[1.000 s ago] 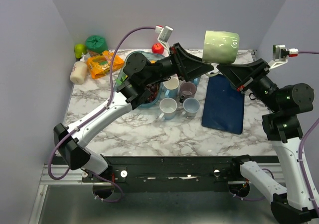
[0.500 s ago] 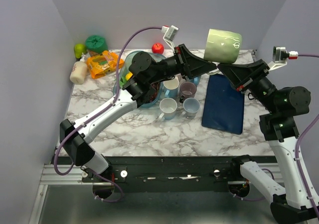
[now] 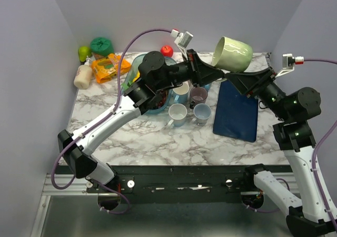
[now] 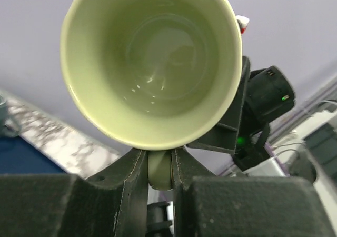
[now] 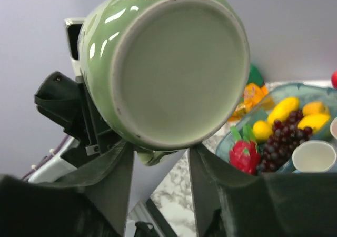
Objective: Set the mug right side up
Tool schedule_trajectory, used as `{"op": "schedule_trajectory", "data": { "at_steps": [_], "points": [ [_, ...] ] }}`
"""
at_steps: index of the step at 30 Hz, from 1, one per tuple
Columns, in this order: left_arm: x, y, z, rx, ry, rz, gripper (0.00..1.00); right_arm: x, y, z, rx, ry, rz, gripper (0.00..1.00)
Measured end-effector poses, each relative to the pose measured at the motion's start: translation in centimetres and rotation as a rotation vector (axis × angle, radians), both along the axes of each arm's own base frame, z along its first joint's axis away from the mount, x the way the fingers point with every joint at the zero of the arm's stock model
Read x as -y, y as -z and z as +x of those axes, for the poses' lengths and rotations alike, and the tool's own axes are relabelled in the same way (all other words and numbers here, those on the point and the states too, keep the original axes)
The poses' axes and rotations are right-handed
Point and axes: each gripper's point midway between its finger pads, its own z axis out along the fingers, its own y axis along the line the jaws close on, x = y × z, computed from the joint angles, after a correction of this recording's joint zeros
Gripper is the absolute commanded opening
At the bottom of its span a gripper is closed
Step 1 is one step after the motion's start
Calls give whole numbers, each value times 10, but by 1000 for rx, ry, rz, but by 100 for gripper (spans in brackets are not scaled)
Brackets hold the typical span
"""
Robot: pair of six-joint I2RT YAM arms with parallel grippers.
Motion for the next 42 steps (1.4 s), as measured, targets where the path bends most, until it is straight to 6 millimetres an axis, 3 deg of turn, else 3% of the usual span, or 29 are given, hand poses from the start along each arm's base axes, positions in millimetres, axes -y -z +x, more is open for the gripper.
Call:
{"op": "schedule_trajectory", "data": {
  "at_steps": [6, 16, 20, 27, 30, 37, 42],
  "points": [
    [-22, 28, 17, 36, -188, 176, 0, 9, 31, 15, -91, 85, -66, 75],
    [-110, 70, 36, 124, -562, 492, 0, 35, 76, 29, -239, 263, -147, 81],
    [-150, 117, 36, 86, -674, 658, 0, 53, 107, 42, -358, 381, -194, 89],
    [-209, 239, 17, -57, -747, 994, 0, 86, 152, 56, -530, 573, -266, 90],
    [-224, 277, 4, -101, -732, 1085, 0, 93, 164, 59, -572, 613, -290, 90],
    [-238, 324, -10, -143, -717, 1147, 0, 96, 186, 70, -645, 639, -334, 90],
    [-244, 363, -16, -162, -712, 1174, 0, 99, 191, 71, -663, 660, -347, 90]
  ]
}}
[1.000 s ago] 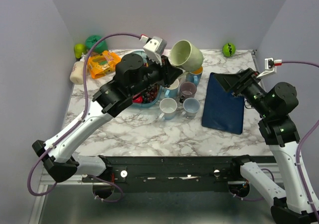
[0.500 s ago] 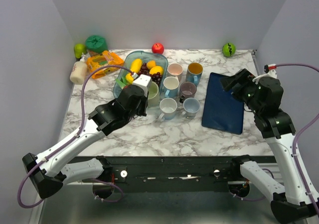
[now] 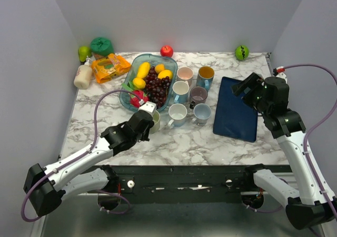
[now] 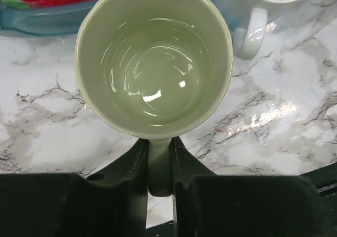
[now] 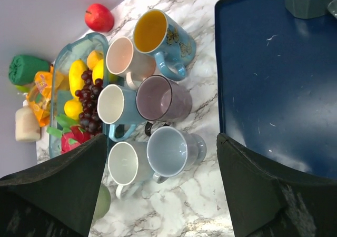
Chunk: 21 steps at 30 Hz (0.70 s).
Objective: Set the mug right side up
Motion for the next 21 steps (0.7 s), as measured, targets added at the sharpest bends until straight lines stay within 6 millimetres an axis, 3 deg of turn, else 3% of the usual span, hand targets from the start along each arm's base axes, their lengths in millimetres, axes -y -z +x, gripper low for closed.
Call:
{"op": "schedule_trajectory", "data": {
  "at_steps": [3, 6, 12, 19, 20, 21],
  "points": [
    [-3, 17, -2, -11, -1, 14, 0, 4, 4, 0, -13, 17, -12, 90],
    [-2, 21, -2, -12, -5, 7, 0, 8, 14, 1, -48, 37, -37, 90],
    [13, 16, 9, 26, -36, -87, 0, 20, 57, 4, -178, 81, -122, 90],
    [16, 42, 10, -35, -63, -53, 0, 29, 91, 1, -294, 107, -183, 90],
    [16, 45, 9, -44, -64, -44, 1, 30, 92, 1, -298, 109, -188, 90],
    [16, 47, 8, -50, -63, -37, 9, 30, 93, 1, -301, 111, -193, 90]
  ]
}}
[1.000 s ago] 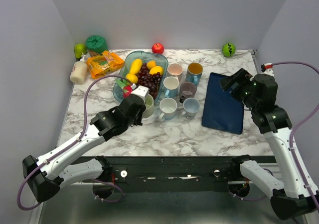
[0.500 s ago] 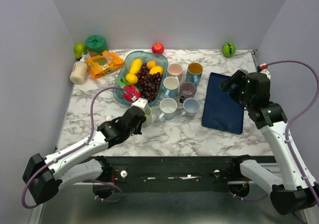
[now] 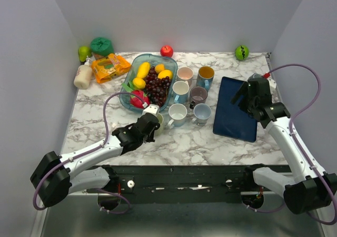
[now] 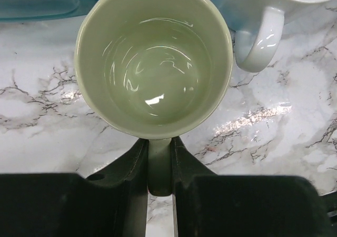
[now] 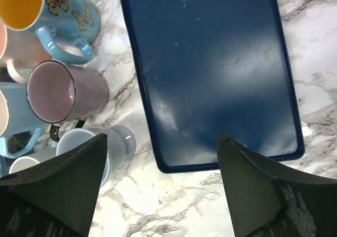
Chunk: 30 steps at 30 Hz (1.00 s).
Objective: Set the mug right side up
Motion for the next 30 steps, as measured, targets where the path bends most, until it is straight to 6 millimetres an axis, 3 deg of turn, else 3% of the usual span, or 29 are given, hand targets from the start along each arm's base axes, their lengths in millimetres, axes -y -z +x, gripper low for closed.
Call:
{"op": "schedule_trajectory", "data": {
  "at_steps": [7, 17, 20, 22, 28, 30],
  "points": [
    [-1, 1, -1, -1, -20, 3, 24, 12, 6, 0, -25, 38, -28, 90],
    [-6, 5, -2, -6, -64, 3, 32, 44, 29, 2, -121, 103, -115, 90],
    [-6, 9, -3, -7, -71, -4, 43, 54, 38, 6, -151, 117, -140, 91],
    [-7, 12, -3, -7, -80, -6, 59, 60, 43, 9, -169, 124, -158, 91],
    [-11, 16, -4, -5, -115, -15, 90, 77, 47, 28, -199, 108, -246, 91],
    [-13, 11, -3, 10, -128, -24, 95, 83, 46, 38, -203, 85, -283, 92]
  ]
}}
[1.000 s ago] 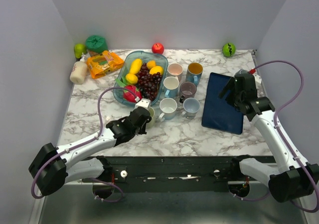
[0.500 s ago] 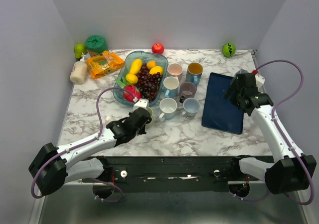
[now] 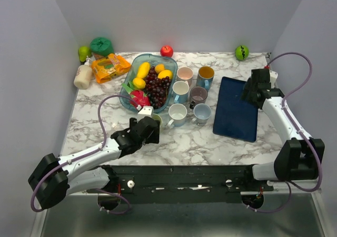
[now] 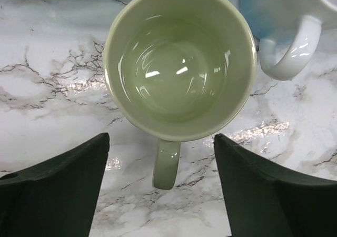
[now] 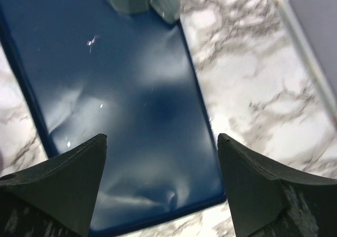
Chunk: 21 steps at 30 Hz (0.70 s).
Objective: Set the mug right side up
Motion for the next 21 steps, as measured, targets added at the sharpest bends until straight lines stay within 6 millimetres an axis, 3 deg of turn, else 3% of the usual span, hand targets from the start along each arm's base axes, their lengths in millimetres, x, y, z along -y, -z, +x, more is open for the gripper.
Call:
{"op": "schedule_trajectory", "data": {
  "at_steps": [1, 8, 10, 16, 21],
  "points": [
    [-1, -3, 0, 7, -5, -6, 99, 3, 0, 5, -8, -18, -20, 92],
    [-4, -49, 7, 108, -32, -77, 99, 35, 10, 42, -70, -148, -127, 93],
    [-3, -64, 9, 137, -29, -98, 99, 43, 24, 53, -107, -179, -138, 92],
    [2, -97, 15, 189, 5, -104, 99, 44, 55, 92, -163, -303, -148, 84],
    [4, -119, 19, 229, 31, -102, 99, 42, 61, 122, -160, -368, -139, 80]
  ]
}}
